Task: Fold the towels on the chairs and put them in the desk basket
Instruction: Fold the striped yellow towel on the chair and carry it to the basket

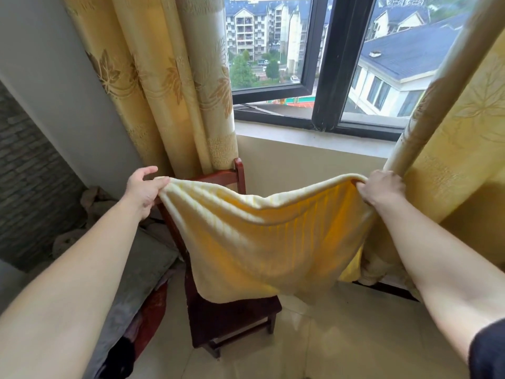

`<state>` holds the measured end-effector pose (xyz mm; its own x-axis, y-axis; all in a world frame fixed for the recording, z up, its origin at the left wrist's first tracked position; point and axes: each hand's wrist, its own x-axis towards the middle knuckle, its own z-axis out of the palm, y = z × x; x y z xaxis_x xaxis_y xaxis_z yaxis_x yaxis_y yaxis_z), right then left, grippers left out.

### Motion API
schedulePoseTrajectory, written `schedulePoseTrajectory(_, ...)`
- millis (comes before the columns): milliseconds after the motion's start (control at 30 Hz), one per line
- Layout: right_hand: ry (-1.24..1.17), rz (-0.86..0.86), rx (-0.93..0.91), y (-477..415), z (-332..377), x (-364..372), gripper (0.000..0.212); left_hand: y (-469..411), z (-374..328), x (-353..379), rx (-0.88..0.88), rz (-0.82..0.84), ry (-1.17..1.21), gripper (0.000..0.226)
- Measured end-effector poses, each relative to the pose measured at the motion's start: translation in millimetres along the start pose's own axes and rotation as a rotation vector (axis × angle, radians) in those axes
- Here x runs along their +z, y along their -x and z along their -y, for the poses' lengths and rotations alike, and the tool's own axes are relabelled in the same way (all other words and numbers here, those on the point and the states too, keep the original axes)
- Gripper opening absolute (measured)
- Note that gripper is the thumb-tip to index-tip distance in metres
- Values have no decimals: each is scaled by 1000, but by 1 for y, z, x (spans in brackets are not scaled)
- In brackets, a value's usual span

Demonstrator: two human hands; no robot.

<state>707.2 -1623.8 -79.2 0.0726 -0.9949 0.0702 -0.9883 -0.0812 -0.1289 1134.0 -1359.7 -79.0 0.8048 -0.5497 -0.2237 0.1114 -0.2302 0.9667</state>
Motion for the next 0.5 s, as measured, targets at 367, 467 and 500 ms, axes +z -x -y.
schedulePoseTrajectory(367, -316, 563, 320, 7, -31, 18, 50, -2, 14, 5, 172, -255, -602, 38)
schedulePoseTrajectory(467, -773, 642, 331, 11, -18, 21, 31, 8, 12, 27, 159, -228, -674, 46)
schedulePoseTrajectory(500, -862, 619, 284, 11, -12, 23, 40, 9, 11, 35, 186, -186, -672, 46)
